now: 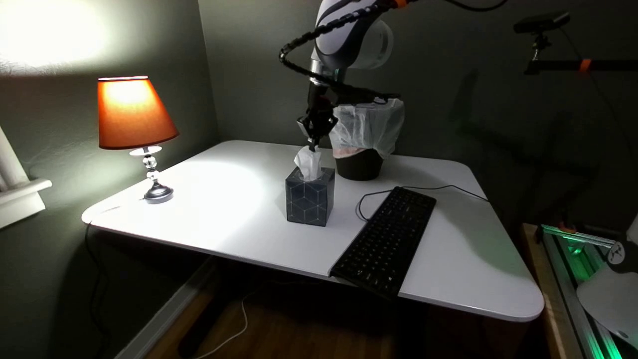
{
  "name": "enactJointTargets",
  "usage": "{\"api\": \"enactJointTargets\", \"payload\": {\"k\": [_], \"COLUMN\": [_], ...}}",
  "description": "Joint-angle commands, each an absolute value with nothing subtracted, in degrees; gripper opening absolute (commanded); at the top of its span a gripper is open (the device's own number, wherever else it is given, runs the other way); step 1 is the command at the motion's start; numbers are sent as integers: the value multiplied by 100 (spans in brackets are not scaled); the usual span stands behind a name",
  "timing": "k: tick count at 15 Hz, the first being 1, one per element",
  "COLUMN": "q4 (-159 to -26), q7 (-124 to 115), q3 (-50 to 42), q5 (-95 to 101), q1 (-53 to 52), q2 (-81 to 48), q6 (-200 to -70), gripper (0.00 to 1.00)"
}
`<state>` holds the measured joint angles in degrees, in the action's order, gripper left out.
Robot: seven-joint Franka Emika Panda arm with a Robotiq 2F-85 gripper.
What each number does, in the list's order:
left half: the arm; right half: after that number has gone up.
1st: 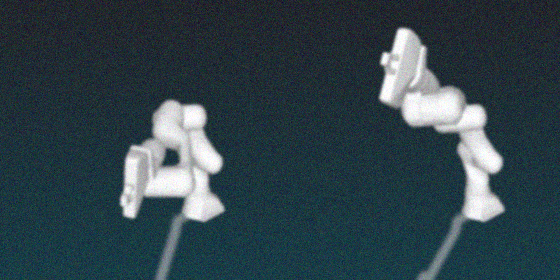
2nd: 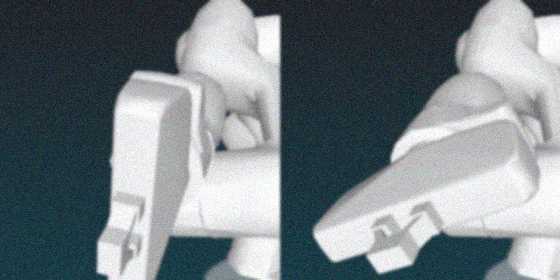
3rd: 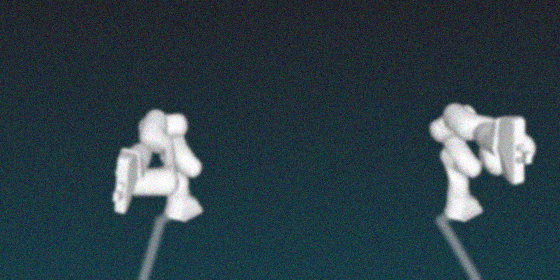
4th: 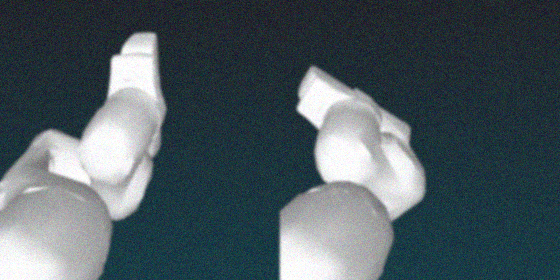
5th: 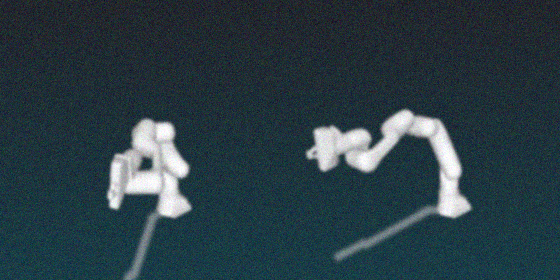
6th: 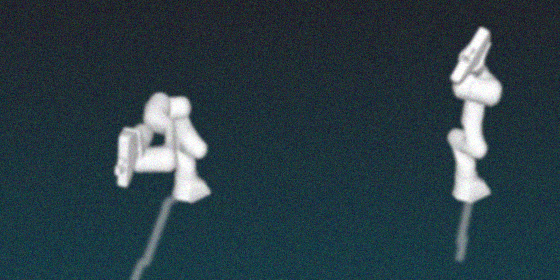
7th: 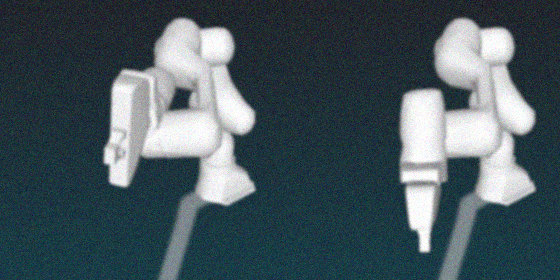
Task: Put one piece of tissue in the bin
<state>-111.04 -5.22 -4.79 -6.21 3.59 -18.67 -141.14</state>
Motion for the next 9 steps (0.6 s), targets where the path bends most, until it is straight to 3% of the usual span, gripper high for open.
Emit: {"api": "enactJointTargets", "payload": {"k": [1, 9], "q4": [-11495, -11757], "q7": [-600, -752], "q3": [-478, -271], "q5": [-180, 578], "q1": [195, -33], "q2": [-1247, 163], "q6": [-13995, -13620], "gripper": [0, 0]}}
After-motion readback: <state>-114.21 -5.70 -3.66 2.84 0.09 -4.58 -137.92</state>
